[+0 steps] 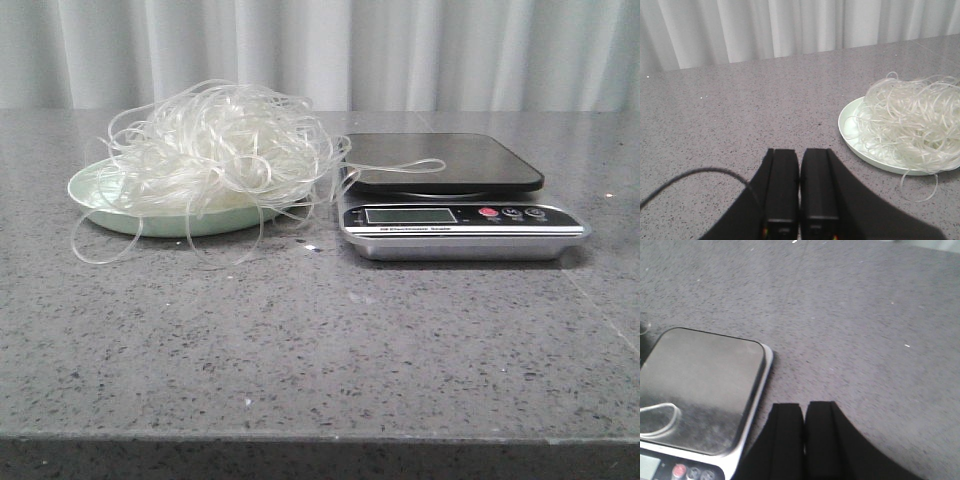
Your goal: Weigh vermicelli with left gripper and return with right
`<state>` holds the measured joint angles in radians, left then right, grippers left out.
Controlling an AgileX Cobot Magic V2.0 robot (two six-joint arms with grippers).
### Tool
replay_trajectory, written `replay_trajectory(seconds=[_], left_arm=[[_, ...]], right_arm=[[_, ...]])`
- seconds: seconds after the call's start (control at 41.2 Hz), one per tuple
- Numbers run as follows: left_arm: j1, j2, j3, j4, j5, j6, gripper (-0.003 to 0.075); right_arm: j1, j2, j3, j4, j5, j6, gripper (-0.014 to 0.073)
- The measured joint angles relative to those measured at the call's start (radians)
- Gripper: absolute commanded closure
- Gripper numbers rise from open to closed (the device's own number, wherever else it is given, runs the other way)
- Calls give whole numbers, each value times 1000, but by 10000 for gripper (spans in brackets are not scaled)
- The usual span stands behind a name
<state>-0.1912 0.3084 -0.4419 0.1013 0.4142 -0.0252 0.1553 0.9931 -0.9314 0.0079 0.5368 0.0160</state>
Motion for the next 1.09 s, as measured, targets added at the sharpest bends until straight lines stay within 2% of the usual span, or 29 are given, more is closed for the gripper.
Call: replay_trajectory(seconds=[0.291,0.534,0.728,1.092], left_arm=[[0,0,0,-17,0,0,583],[0,0,0,-21,0,0,583],[0,0,0,-22,9,0,583],[0,0,0,-22,27,0,583]], right_arm=[[-47,-362,367,0,-172,0,442],[-47,-557,565,0,-256,2,442],[-47,-591,622,0,-268,2,444],[-47,-591,625,0,-270,2,444]])
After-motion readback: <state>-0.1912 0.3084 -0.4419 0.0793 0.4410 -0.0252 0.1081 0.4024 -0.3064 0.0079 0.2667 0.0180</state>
